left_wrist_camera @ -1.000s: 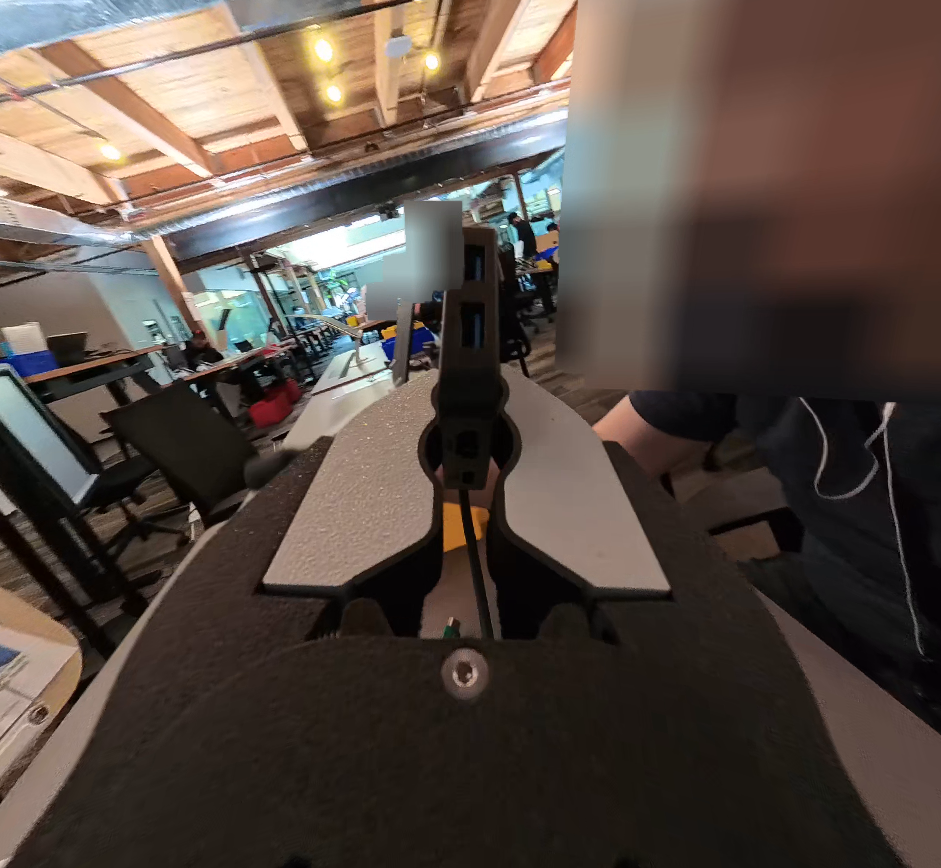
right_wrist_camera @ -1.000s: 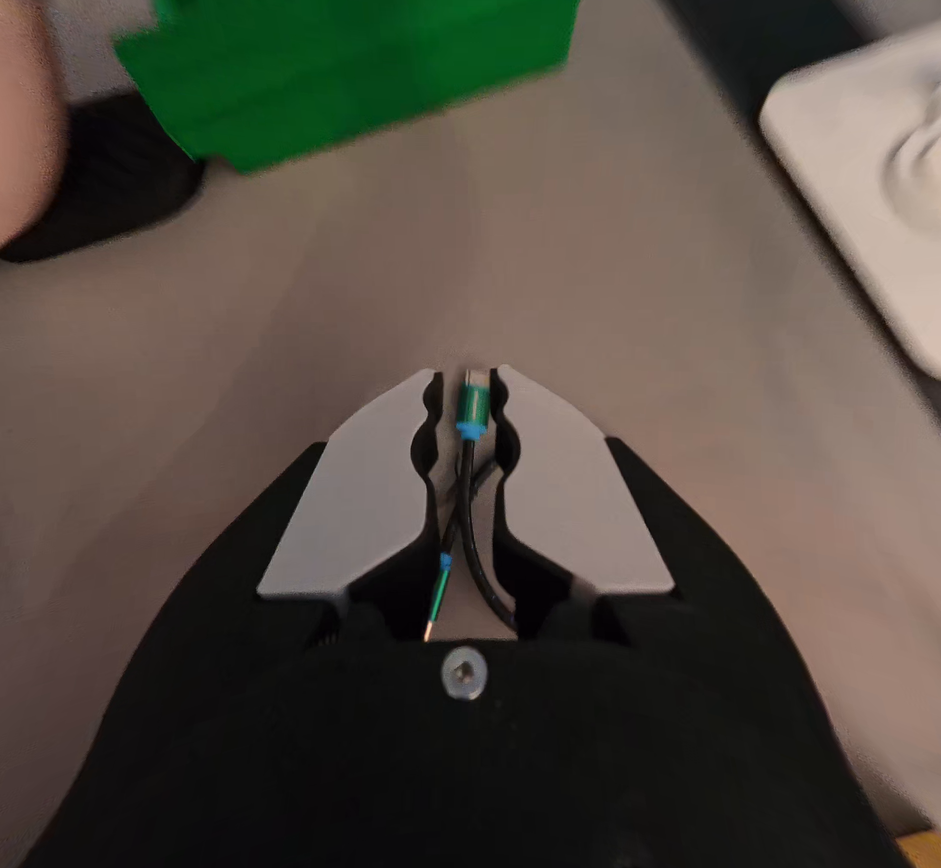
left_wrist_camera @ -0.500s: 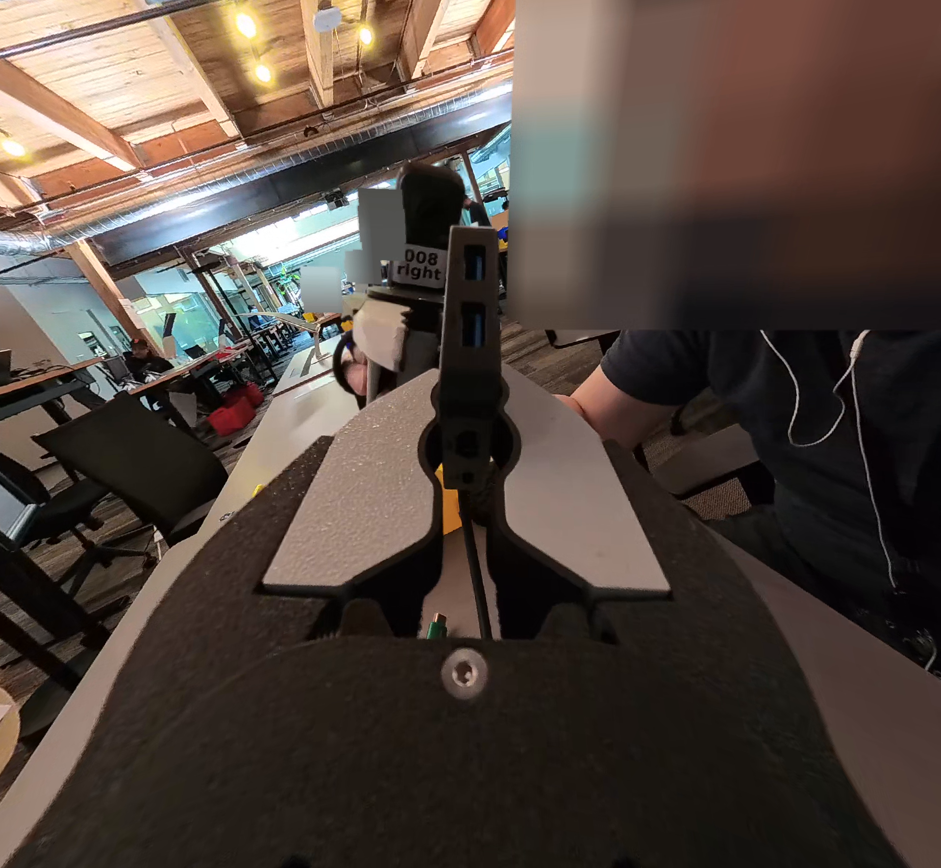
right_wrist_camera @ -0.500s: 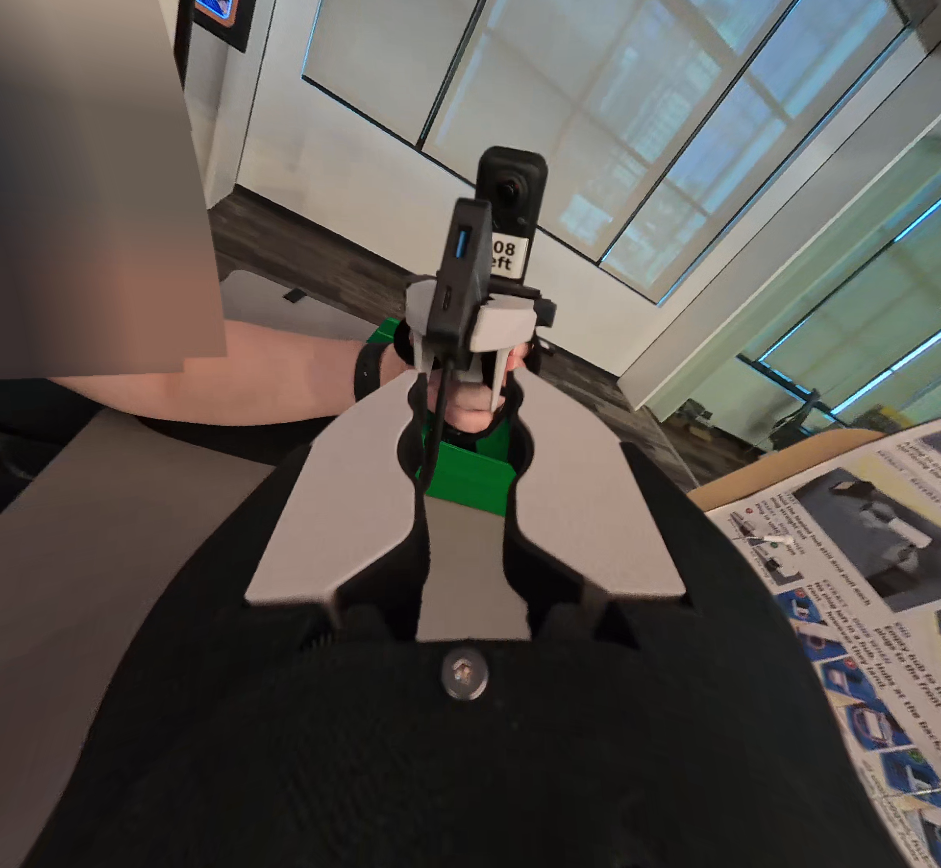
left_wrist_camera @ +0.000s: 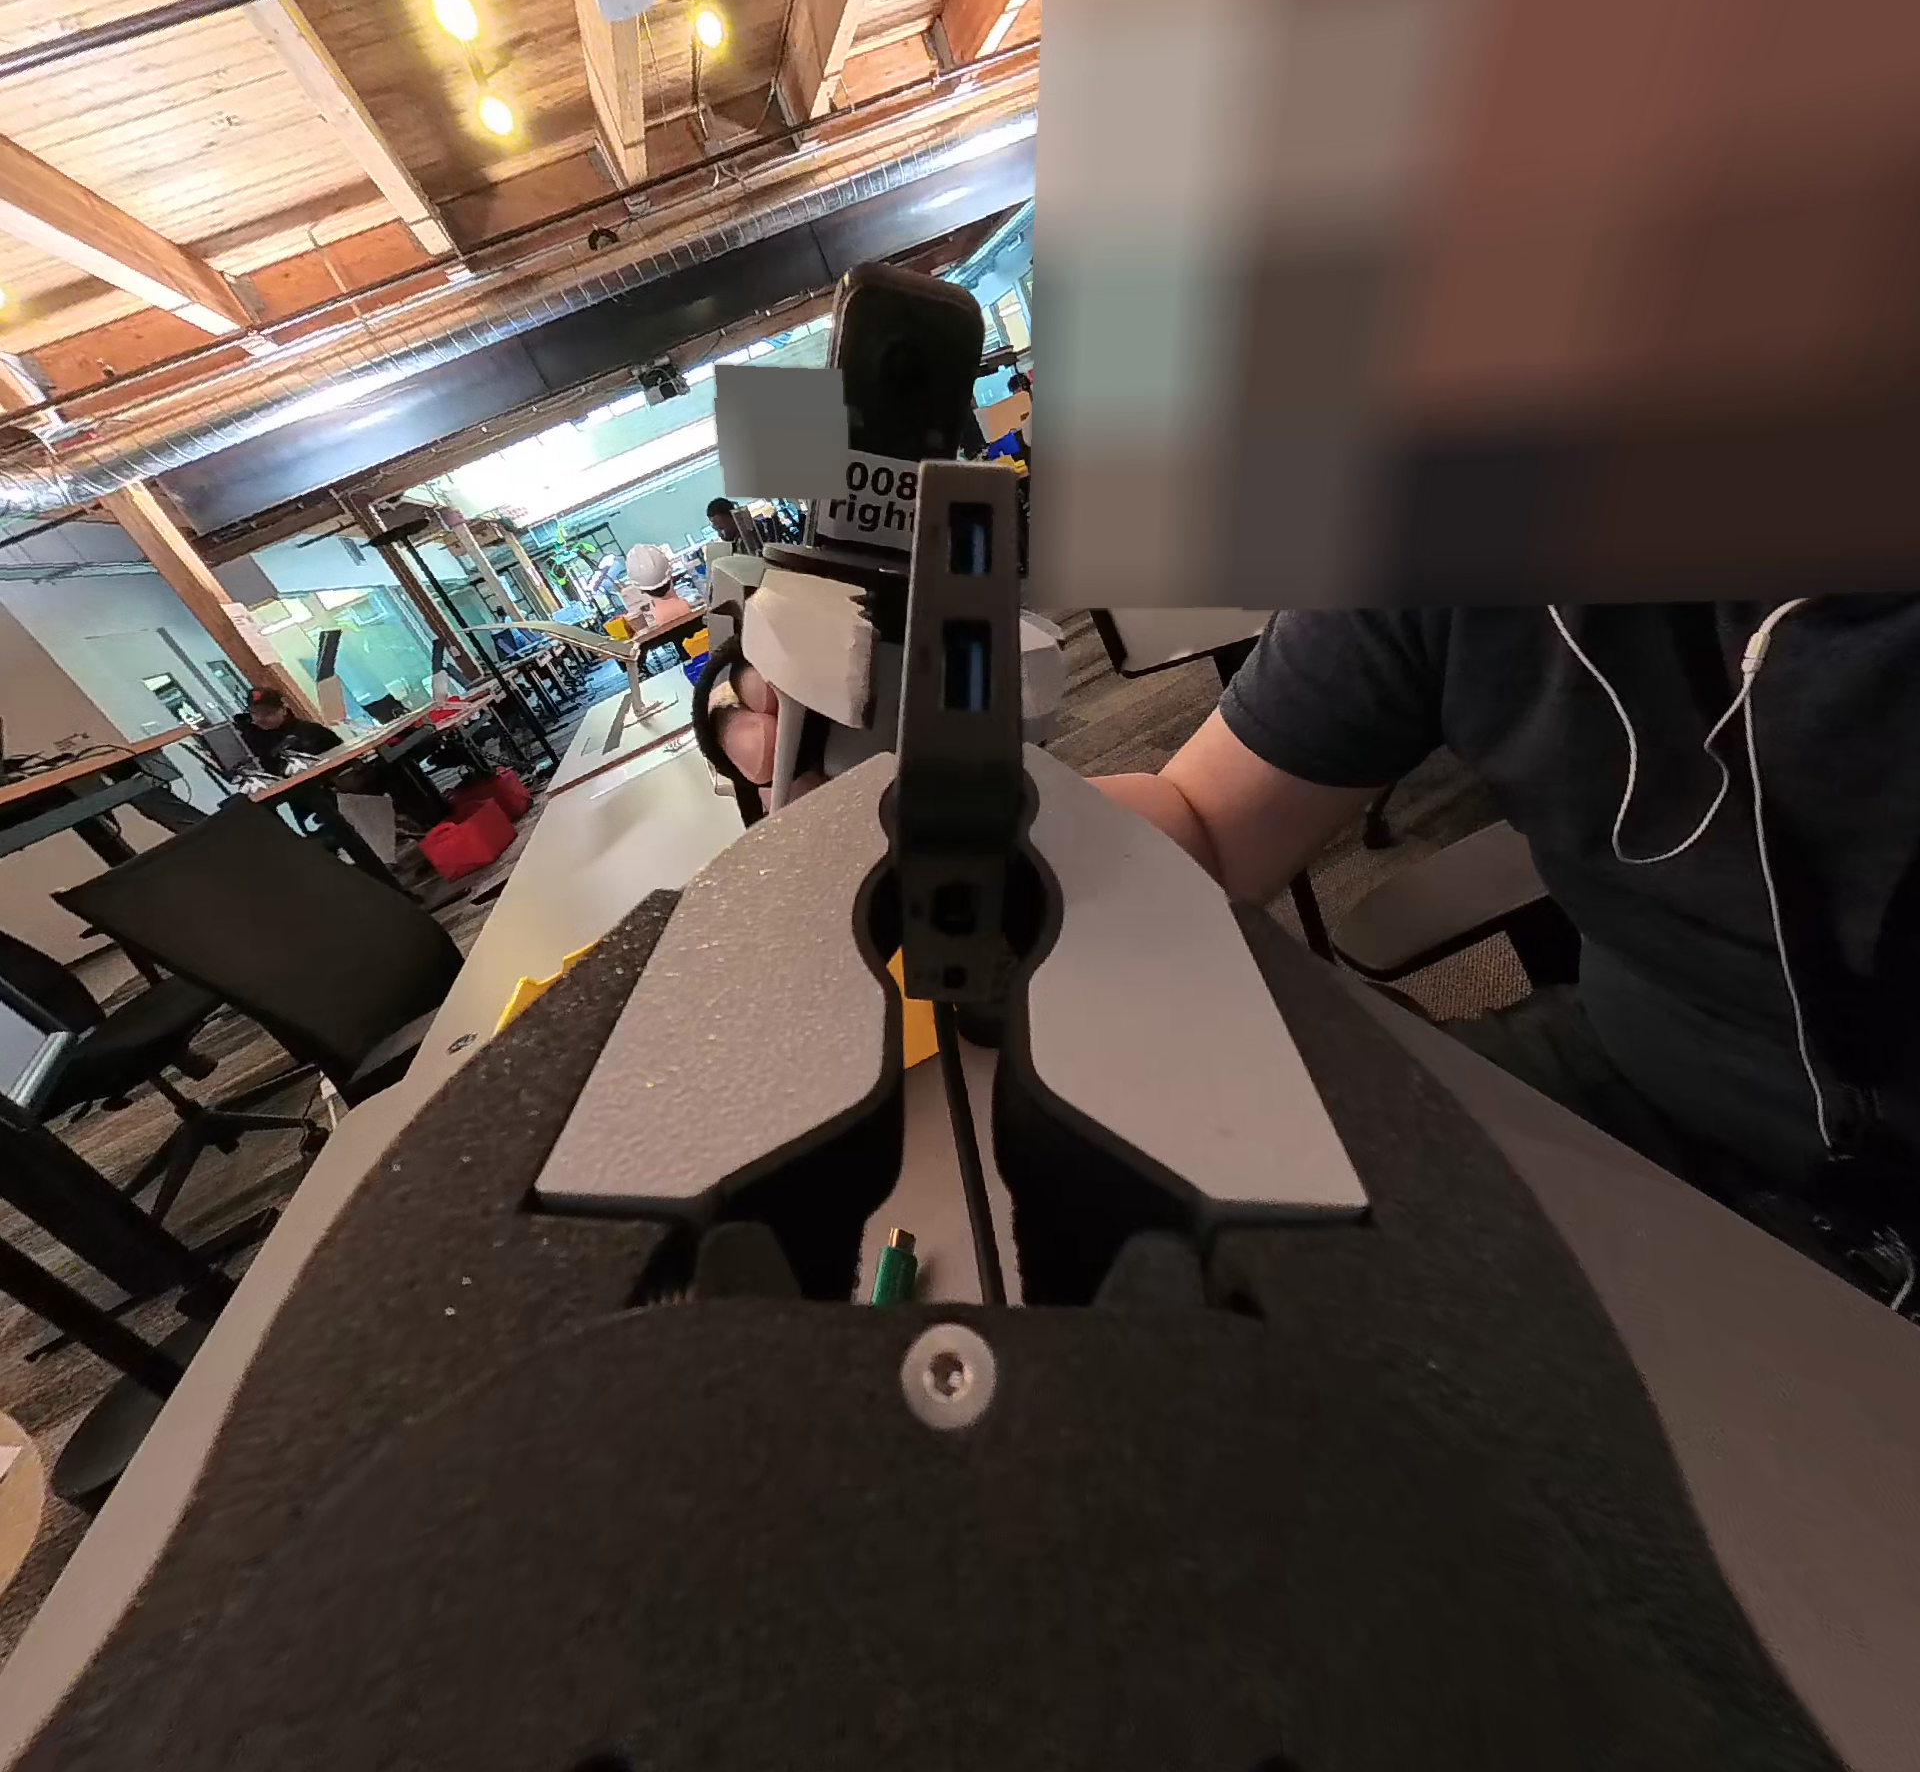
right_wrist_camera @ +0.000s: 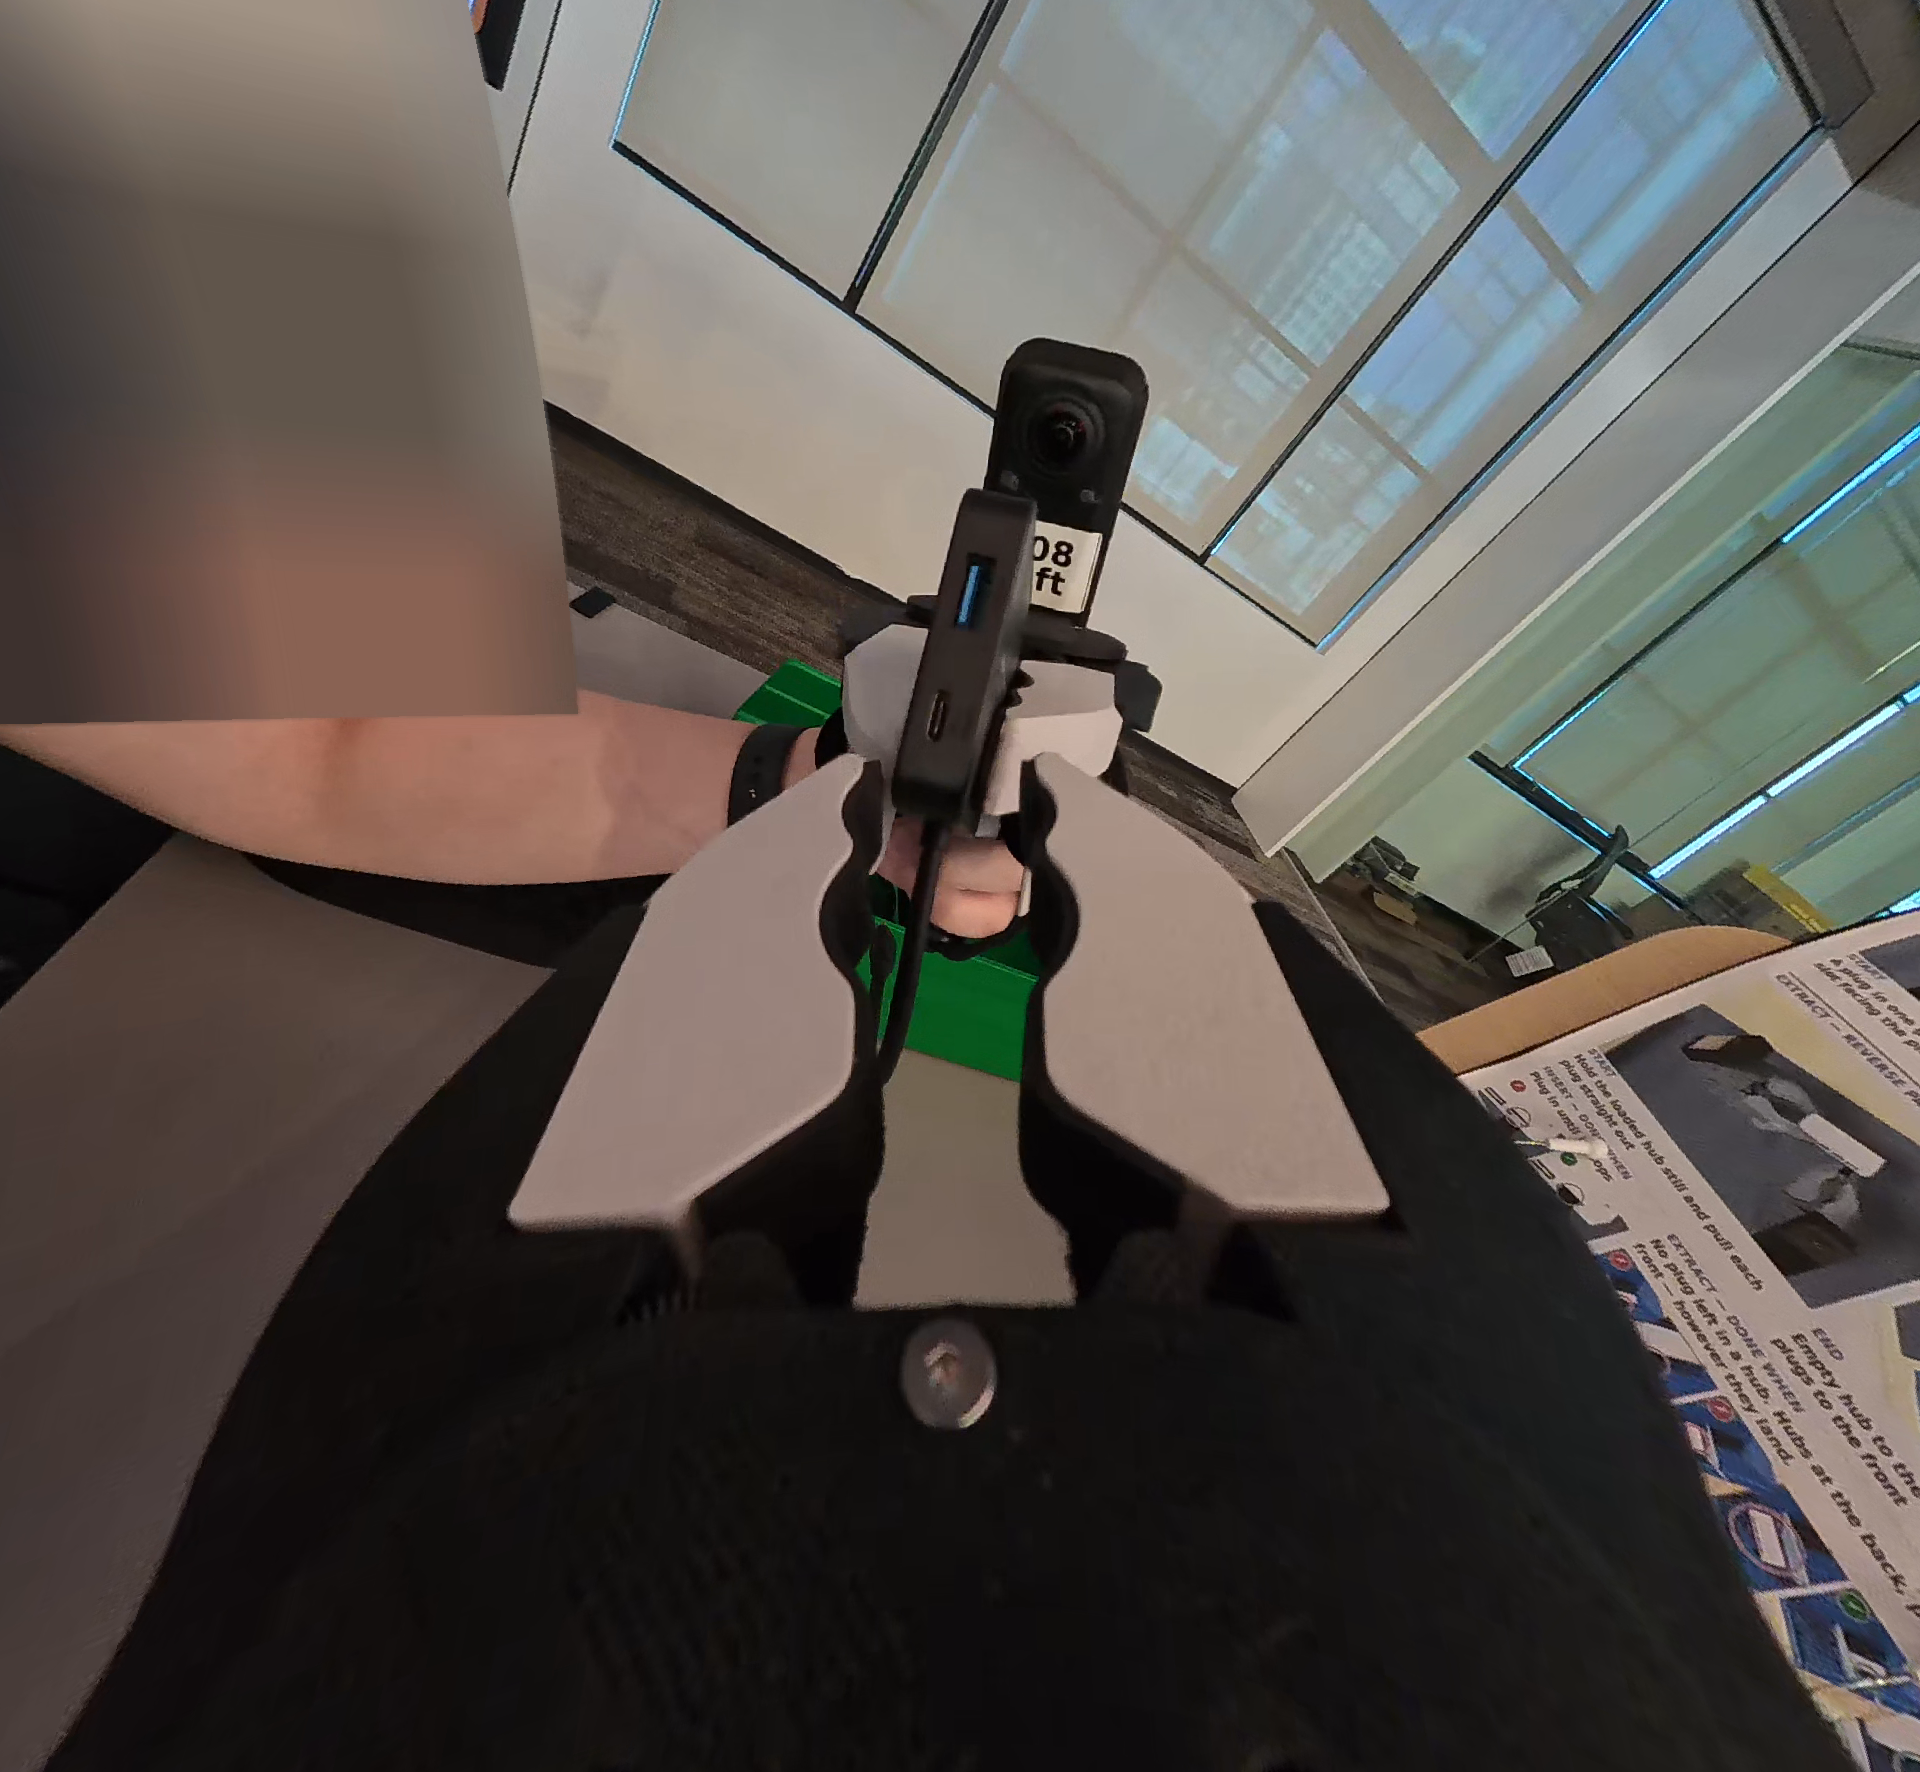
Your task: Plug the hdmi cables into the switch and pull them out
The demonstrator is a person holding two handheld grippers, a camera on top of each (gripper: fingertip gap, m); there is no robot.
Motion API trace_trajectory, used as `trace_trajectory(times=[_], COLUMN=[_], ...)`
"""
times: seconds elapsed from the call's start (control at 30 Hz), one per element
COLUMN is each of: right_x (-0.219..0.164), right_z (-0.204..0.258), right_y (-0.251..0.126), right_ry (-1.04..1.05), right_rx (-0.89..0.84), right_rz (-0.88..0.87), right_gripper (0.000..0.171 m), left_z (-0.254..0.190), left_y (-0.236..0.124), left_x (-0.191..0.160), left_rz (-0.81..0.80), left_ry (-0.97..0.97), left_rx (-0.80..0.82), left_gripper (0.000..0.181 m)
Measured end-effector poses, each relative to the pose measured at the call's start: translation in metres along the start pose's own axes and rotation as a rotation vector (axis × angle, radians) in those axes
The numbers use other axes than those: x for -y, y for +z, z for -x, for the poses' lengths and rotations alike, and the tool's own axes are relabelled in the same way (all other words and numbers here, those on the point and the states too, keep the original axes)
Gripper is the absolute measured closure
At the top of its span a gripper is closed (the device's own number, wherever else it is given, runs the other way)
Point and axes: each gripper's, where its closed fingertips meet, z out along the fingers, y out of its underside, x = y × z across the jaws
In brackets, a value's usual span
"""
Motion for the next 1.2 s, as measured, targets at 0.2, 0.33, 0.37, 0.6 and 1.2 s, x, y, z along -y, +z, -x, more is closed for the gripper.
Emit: trace_trajectory(times=[0.2, 0.33, 0.37, 0.6, 1.2], right_x=[-0.001, -0.003, -0.005, -0.026, -0.104], right_z=[0.0, 0.002, 0.002, -0.033, -0.029], right_y=[0.0, 0.002, 0.002, -0.017, -0.027], right_ry=[-0.007, -0.019, -0.026, -0.072, -0.295], right_rx=[0.001, 0.007, 0.005, -0.138, -0.012], right_rz=[0.006, 0.024, 0.034, 0.159, 0.443], right_gripper=[0.148, 0.148, 0.148, 0.142, 0.157], left_z=[0.0, 0.002, 0.004, 0.047, 0.061], left_y=[0.001, 0.001, 0.001, -0.023, -0.027], left_x=[-0.001, -0.003, -0.005, -0.068, -0.108], left_rz=[-0.002, 0.009, 0.028, 0.656, 1.057], left_ry=[-0.009, -0.01, -0.008, 0.109, 0.198], left_rx=[-0.005, 0.005, 0.02, 0.366, 0.508], left_gripper=[0.168, 0.168, 0.167, 0.168, 0.153])
